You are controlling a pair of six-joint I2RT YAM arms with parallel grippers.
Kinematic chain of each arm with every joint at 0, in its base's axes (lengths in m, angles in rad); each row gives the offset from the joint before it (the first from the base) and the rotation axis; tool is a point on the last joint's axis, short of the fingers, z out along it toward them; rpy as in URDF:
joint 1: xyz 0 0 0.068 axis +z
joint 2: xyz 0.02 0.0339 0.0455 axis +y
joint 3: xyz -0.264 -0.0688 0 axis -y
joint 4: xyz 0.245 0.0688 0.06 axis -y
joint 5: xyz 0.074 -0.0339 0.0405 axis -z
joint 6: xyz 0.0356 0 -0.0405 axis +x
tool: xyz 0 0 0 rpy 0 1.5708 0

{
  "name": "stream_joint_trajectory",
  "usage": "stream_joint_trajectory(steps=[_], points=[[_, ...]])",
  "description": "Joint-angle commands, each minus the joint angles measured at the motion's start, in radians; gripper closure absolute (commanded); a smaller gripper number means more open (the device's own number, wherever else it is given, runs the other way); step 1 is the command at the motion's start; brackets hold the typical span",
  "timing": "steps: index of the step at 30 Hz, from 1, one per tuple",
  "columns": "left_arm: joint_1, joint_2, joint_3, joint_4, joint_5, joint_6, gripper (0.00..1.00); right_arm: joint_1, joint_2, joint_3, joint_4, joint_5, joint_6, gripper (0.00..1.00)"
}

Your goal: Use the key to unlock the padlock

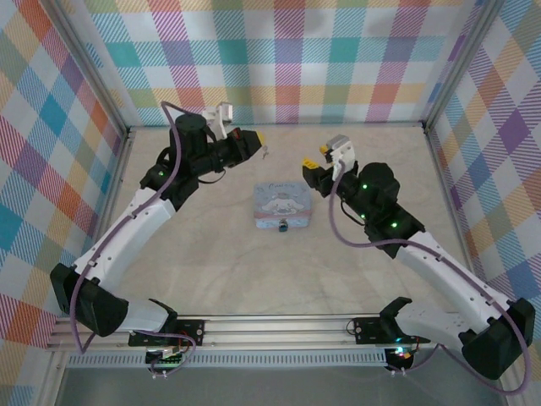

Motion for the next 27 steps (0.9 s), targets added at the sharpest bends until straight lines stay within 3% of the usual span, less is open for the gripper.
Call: stream_joint_trajectory(steps=[1,5,8,12,16,21,27], points=[[-0.036,-0.018,-0.022,0.071,0.011,0.046,1.0,-0.048,-0.012,-0.039,-0.05,-0.329,0.382,0.48],[-0.075,-0.01,-0.047,0.096,0.04,0.066,1.0,-0.095,0.003,-0.067,0.056,-0.498,0.592,0.48],[-0.103,-0.012,-0.075,0.148,0.054,0.062,1.0,-0.145,0.038,-0.138,0.31,-0.639,0.798,0.46],[-0.133,-0.022,-0.098,0.194,0.061,0.068,1.0,-0.179,0.091,-0.197,0.563,-0.678,1.003,0.43],[-0.151,-0.028,-0.123,0.247,0.067,0.06,1.0,-0.207,0.172,-0.24,0.849,-0.698,1.19,0.45],[-0.163,-0.024,-0.137,0.276,0.069,0.047,1.0,-0.209,0.258,-0.255,1.064,-0.694,1.304,0.48],[-0.17,-0.023,-0.149,0.293,0.055,0.039,1.0,-0.208,0.284,-0.242,1.088,-0.707,1.319,0.52]])
